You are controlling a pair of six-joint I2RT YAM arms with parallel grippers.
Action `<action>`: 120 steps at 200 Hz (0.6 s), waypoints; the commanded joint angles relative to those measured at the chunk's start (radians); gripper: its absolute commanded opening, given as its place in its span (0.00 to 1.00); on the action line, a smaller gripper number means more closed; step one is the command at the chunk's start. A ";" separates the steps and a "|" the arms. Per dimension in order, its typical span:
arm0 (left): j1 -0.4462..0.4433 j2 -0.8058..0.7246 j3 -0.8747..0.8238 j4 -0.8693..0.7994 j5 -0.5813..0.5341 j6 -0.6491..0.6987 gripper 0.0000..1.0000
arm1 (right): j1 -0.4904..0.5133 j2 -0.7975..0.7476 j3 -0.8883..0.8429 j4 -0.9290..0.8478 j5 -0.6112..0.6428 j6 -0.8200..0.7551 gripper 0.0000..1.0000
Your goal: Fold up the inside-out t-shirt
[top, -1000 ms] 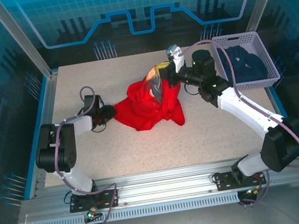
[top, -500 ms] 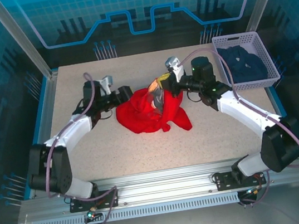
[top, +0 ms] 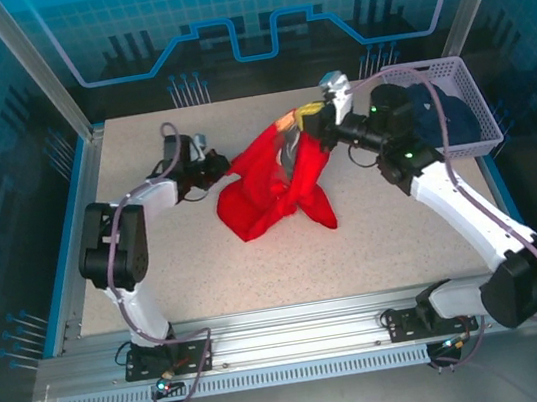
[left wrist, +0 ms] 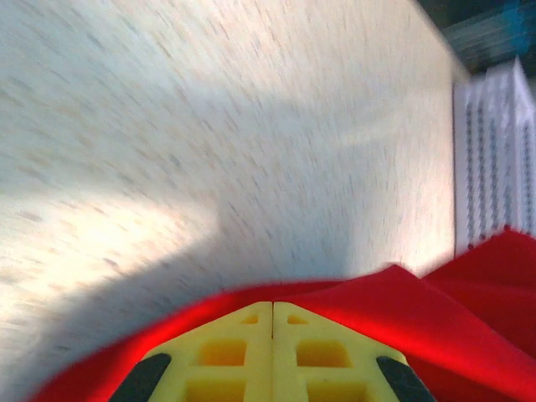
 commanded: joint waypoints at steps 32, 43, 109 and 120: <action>0.105 -0.138 -0.304 0.255 -0.166 -0.131 0.05 | -0.032 -0.136 -0.118 -0.005 0.024 0.038 0.00; 0.104 -0.139 -0.326 0.280 -0.146 -0.113 0.06 | -0.028 -0.133 -0.165 -0.038 0.021 0.038 0.00; 0.071 -0.166 -0.347 0.303 0.020 -0.067 0.00 | 0.245 0.157 -0.110 -0.195 0.230 0.046 0.26; 0.061 -0.176 -0.350 0.298 0.021 -0.060 0.00 | 0.281 0.246 -0.049 -0.191 0.263 0.065 0.37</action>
